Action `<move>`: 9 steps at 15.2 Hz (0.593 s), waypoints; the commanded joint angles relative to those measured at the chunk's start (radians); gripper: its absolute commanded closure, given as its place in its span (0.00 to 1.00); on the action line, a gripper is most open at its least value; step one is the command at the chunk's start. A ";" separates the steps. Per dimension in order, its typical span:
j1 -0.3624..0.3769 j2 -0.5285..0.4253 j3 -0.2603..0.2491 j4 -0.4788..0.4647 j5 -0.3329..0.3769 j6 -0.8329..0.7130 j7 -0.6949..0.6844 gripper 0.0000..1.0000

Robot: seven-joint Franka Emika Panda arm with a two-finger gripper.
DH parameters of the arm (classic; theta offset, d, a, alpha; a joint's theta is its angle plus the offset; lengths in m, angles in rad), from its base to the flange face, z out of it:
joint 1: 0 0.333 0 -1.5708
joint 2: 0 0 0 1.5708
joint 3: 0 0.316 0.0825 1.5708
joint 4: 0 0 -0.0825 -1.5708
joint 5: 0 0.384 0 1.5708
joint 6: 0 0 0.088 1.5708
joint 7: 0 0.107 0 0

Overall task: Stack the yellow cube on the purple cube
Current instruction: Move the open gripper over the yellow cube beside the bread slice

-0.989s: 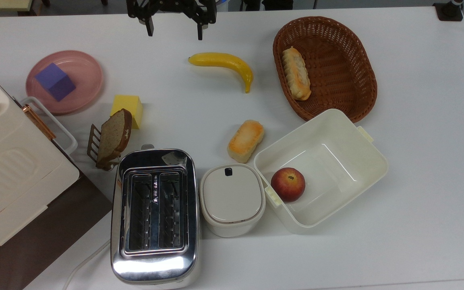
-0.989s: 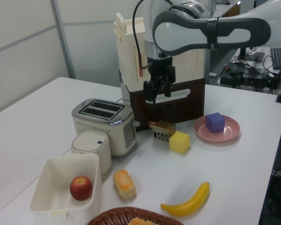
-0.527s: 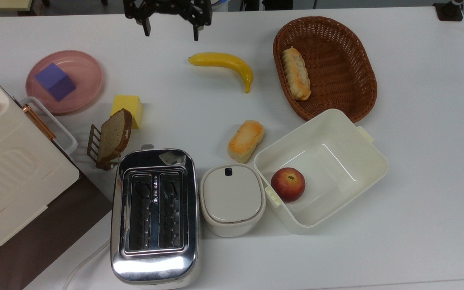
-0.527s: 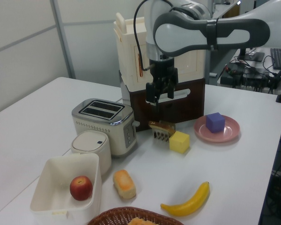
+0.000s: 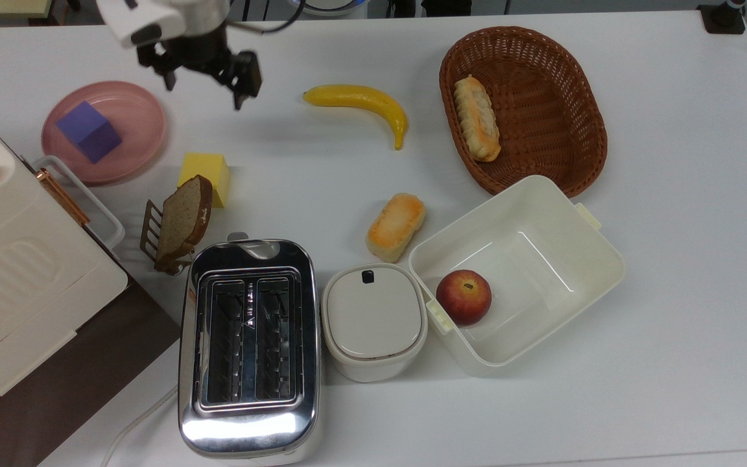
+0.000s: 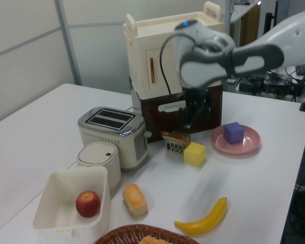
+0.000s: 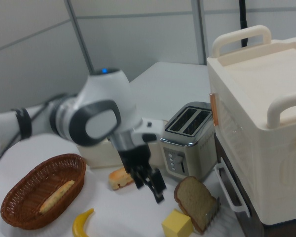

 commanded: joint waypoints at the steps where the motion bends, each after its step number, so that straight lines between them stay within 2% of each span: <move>1: 0.006 0.017 -0.011 -0.105 -0.127 0.126 0.017 0.00; 3: 0.002 0.050 -0.011 -0.103 -0.156 0.132 0.017 0.00; 9: -0.014 0.097 -0.011 -0.102 -0.162 0.244 -0.027 0.00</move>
